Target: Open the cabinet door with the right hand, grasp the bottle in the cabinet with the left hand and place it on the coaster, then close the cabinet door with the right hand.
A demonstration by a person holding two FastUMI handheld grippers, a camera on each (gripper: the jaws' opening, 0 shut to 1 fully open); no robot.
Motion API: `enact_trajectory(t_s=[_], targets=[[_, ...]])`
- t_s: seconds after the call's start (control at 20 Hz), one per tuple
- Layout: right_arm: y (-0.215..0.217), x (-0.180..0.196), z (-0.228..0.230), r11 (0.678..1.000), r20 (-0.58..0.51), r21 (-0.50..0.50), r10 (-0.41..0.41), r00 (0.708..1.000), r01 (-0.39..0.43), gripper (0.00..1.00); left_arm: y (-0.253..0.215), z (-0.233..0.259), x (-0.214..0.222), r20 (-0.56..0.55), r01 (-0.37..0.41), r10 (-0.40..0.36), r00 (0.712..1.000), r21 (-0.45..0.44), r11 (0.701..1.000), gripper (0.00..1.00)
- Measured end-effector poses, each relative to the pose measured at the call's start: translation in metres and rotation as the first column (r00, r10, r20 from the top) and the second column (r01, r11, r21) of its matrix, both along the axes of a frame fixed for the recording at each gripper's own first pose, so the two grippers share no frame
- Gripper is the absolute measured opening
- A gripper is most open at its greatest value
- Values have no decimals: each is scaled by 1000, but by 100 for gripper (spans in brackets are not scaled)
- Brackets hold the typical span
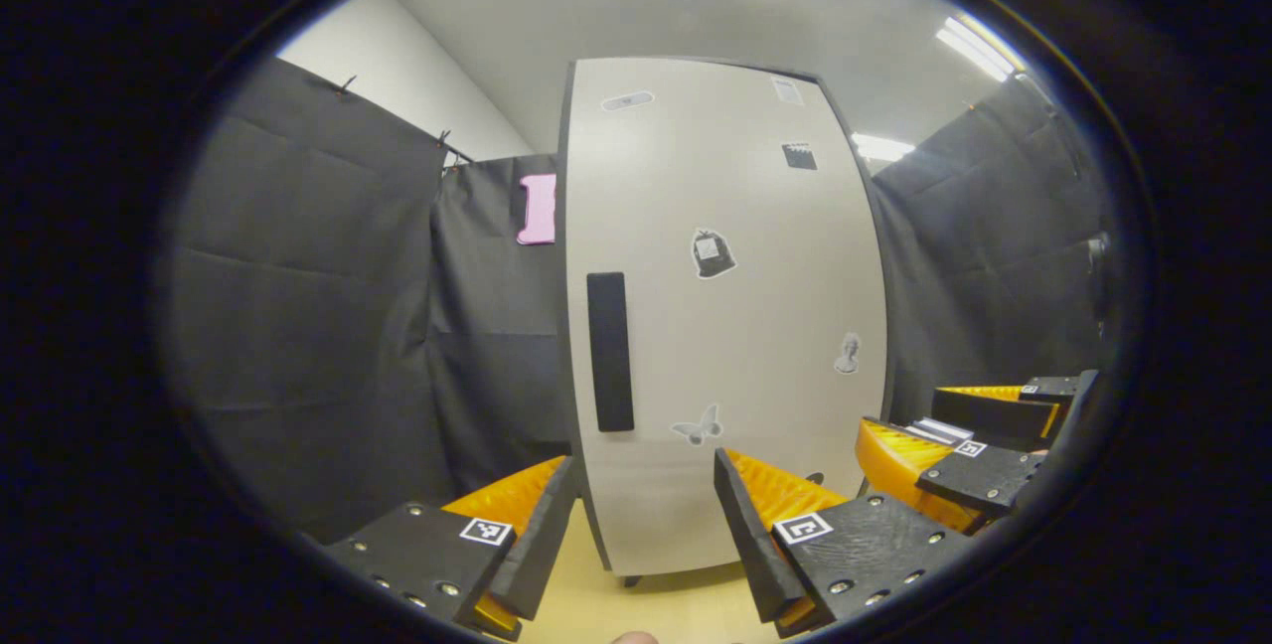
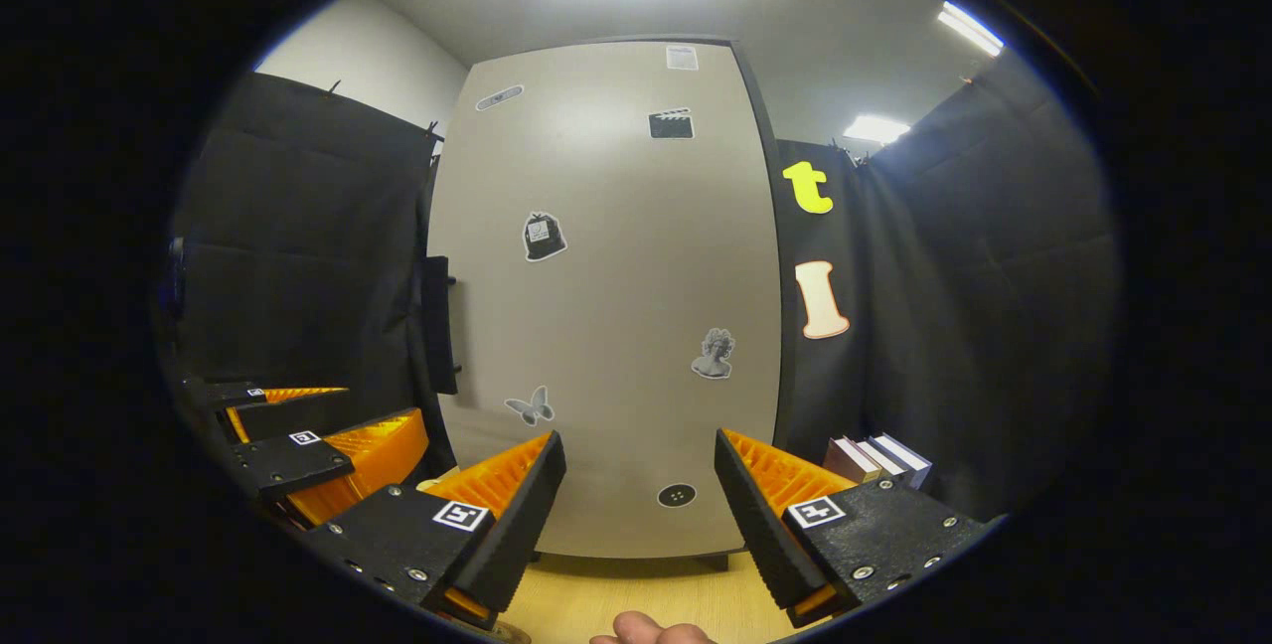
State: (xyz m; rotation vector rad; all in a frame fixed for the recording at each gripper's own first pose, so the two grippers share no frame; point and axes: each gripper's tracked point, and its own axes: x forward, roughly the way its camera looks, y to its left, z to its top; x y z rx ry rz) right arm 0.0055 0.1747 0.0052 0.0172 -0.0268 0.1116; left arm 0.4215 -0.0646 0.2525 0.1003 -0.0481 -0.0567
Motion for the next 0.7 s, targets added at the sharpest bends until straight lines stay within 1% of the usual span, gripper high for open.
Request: enact_trajectory(t_s=[0.3, 0.35, 0.4, 0.55, 0.7], targets=[[2, 1, -2, 1000, -1, -9, 1, 1000, -1, 94, 8, -1, -6, -8, -9, 9, 1000, -9, 1000, 80], [3, 0, -1, 1000, 1, -10, 1, 1000, -1, 92, 9, -2, -5, -9, -12, 12, 1000, -12, 1000, 80], [3, 0, -1, 1000, 2, -13, 2, 1000, -2, 94, 9, -2, -5, -11, -15, 15, 1000, -15, 1000, 80], [3, -1, -2, 1000, -2, -13, 3, 1000, -3, 94, 10, -4, -5, -18, -14, 14, 1000, -20, 1000, 80], [3, -2, -4, 1000, -7, -9, 2, 1000, -2, 92, 10, -3, -6, -17, -15, 14, 1000, -18, 1000, 80]])
